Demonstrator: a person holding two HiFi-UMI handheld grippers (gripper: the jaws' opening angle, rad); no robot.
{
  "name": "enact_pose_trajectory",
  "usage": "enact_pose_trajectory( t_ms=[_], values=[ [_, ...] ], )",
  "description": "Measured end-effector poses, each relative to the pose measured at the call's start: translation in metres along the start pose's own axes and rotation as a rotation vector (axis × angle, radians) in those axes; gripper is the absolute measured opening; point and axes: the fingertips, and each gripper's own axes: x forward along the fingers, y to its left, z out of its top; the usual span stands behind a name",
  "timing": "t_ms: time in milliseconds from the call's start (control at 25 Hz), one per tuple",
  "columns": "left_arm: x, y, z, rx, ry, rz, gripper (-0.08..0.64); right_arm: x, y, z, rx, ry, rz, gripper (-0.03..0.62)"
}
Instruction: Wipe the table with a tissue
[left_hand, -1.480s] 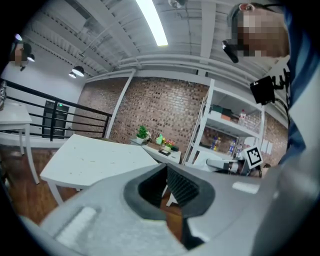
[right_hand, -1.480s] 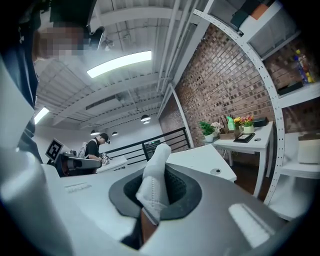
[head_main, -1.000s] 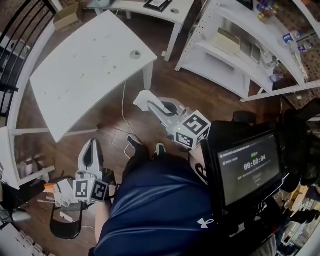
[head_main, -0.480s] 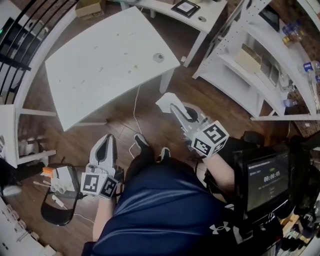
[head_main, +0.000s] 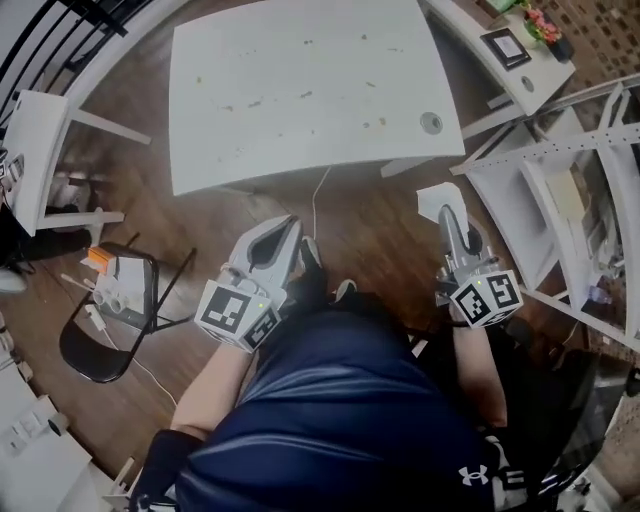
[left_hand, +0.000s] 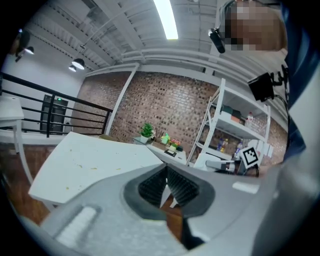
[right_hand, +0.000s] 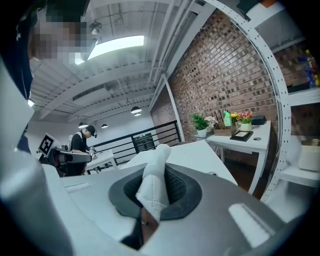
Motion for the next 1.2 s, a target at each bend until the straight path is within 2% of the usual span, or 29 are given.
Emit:
enact_pose_trajectory(
  t_ms=[240, 400, 880, 1200],
  values=[
    [0.008, 0.041, 0.006, -0.015, 0.035, 0.007, 0.003, 0.034, -0.009, -0.003, -0.035, 0.052, -0.046, 0.014],
    [0.018, 0.058, 0.001, -0.005, 0.028, 0.013, 0.003, 0.058, -0.023, -0.013, -0.054, 0.092, -0.039, 0.014],
    [0.079, 0.071, -0.004, -0.056, 0.103, 0.146, 0.003, 0.138, -0.076, -0.038, -0.064, 0.197, 0.079, 0.014],
    [0.113, 0.074, -0.017, -0.098, 0.14, 0.206, 0.003, 0.173, -0.101, -0.054, -0.072, 0.262, 0.151, 0.014]
  ],
)
